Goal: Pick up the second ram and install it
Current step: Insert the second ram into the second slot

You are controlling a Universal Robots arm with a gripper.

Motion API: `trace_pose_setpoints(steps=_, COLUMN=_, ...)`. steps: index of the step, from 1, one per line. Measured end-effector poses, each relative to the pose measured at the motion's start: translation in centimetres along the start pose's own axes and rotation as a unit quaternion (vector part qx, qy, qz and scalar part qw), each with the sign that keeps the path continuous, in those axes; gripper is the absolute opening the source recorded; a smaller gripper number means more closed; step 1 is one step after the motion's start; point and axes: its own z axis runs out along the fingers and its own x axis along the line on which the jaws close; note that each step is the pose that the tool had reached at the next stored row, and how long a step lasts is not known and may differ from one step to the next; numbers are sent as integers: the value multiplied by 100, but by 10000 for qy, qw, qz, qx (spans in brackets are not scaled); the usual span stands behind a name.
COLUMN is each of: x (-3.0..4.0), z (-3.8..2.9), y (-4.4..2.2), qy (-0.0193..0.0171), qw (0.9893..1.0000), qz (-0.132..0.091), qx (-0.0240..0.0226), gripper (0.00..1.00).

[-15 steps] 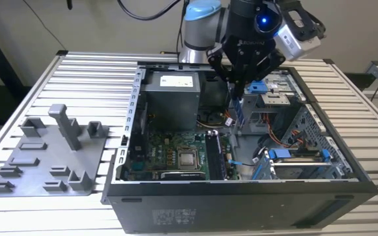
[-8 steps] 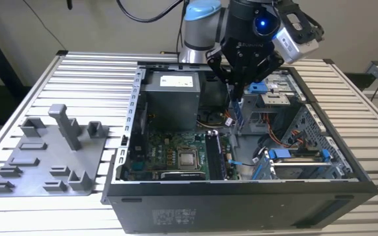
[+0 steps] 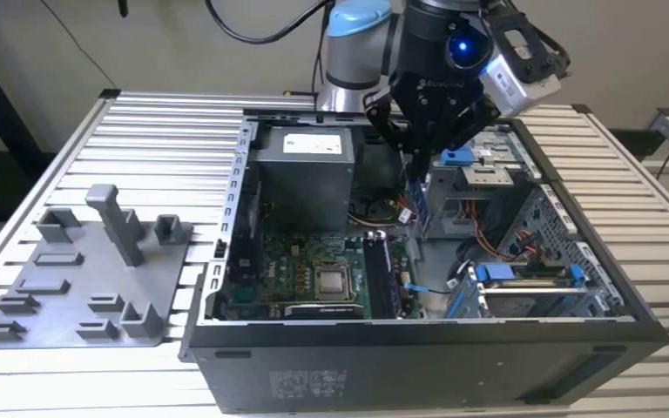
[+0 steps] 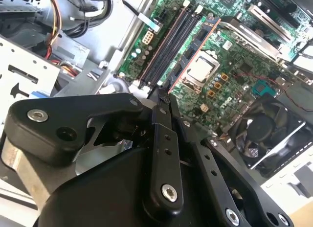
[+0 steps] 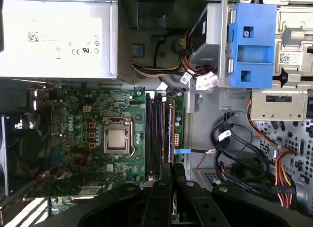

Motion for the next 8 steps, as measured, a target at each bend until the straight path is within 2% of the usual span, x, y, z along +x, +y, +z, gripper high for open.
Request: trace_pose_setpoints(steps=8, x=6, z=39, y=1, qy=0, qw=10000, qz=0, qx=5, gripper=14)
